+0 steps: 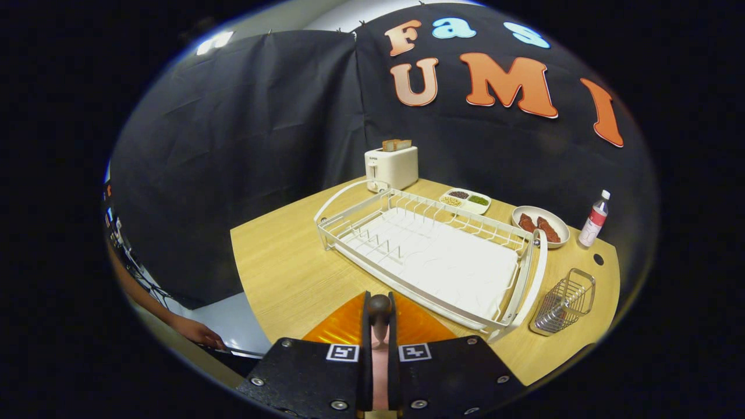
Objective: Take the plate from the dish rack, then take the spoon from the basket and place it into the plate.
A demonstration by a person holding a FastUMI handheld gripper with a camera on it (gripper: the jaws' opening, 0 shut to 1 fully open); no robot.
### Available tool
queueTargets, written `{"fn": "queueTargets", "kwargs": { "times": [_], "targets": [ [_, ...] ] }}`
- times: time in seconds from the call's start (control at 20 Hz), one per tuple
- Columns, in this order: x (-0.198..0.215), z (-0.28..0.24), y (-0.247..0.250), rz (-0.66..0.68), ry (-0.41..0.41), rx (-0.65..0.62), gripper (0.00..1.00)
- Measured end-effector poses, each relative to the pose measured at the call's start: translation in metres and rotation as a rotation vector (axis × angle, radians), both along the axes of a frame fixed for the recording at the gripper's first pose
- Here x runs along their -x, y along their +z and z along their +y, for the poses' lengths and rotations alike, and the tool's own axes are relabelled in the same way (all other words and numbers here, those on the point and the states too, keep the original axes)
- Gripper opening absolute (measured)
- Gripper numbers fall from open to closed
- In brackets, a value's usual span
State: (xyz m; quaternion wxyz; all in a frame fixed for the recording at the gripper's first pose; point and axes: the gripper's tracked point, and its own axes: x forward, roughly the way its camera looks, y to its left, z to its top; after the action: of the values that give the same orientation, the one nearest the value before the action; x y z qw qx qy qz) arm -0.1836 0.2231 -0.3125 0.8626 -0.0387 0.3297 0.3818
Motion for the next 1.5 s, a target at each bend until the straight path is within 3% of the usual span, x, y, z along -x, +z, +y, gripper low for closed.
{"fn": "queueTargets", "kwargs": {
  "times": [0.45,0.7,1.1,1.5],
  "targets": [
    [-0.001,-0.04,-0.022,0.058,-0.04,0.085,0.18],
    [0.003,-0.056,-0.038,0.059,-0.026,0.201,0.38],
    [-0.014,-0.07,-0.027,0.016,-0.087,0.211,0.67],
    [-0.039,-0.071,0.024,-0.084,-0.157,0.164,0.72]
  ]
}}
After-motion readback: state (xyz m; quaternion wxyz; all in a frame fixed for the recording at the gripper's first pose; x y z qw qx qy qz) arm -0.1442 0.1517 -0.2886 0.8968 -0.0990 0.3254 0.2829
